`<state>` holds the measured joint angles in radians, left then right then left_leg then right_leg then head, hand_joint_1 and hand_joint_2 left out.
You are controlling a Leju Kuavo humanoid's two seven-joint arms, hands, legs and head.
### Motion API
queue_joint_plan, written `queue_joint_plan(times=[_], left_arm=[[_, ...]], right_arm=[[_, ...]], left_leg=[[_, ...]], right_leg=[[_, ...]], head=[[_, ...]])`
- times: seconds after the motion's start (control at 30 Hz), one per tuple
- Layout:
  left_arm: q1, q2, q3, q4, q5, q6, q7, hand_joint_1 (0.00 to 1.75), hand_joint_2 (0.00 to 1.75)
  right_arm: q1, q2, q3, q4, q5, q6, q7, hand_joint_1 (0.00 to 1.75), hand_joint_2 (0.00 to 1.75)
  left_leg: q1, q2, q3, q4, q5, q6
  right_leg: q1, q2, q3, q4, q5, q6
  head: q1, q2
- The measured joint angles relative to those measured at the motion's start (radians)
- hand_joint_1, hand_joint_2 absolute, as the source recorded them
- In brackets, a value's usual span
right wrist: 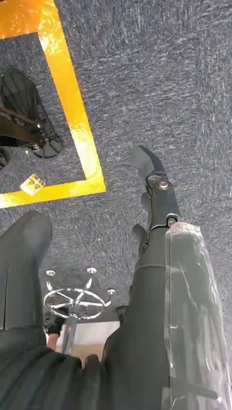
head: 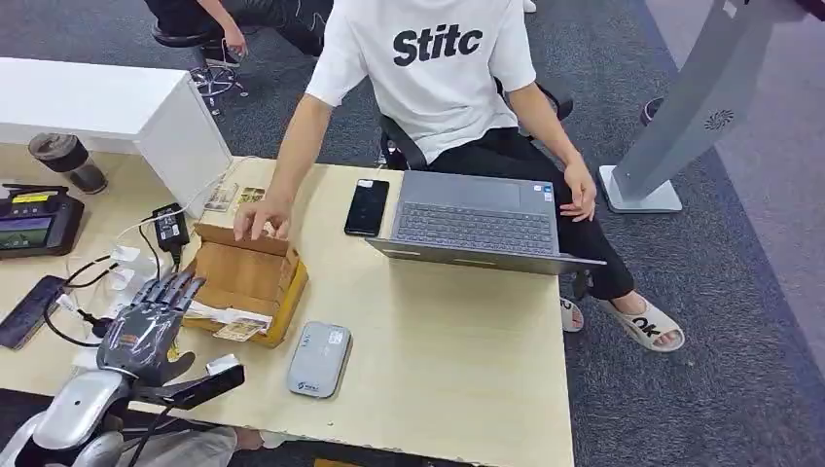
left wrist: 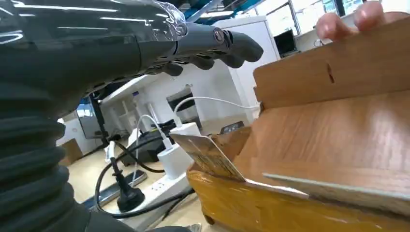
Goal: Pass the card to the sensor for recognition and then transmit it.
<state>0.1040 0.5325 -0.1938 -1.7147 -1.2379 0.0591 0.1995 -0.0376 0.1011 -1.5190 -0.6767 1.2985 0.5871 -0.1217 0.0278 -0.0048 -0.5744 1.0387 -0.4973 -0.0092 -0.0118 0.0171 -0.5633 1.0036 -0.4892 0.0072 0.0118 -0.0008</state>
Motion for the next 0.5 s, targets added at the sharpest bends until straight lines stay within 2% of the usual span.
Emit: queue_joint_plan(times=[0.5], left_arm=[[-0.019,-0.013,-0.021,0.027,-0.012,0.015,-0.005,0.00,1.75]], right_arm=[[0.000,-0.003,0.000,0.006,0.002,0.000,0.000,0.00,1.75]], left_leg=[[0.000,0.000,0.000,0.000,0.000,0.000]], right_leg=[[0.000,0.000,0.000,0.000,0.000,0.000]], head=[[0.000,0.000]])
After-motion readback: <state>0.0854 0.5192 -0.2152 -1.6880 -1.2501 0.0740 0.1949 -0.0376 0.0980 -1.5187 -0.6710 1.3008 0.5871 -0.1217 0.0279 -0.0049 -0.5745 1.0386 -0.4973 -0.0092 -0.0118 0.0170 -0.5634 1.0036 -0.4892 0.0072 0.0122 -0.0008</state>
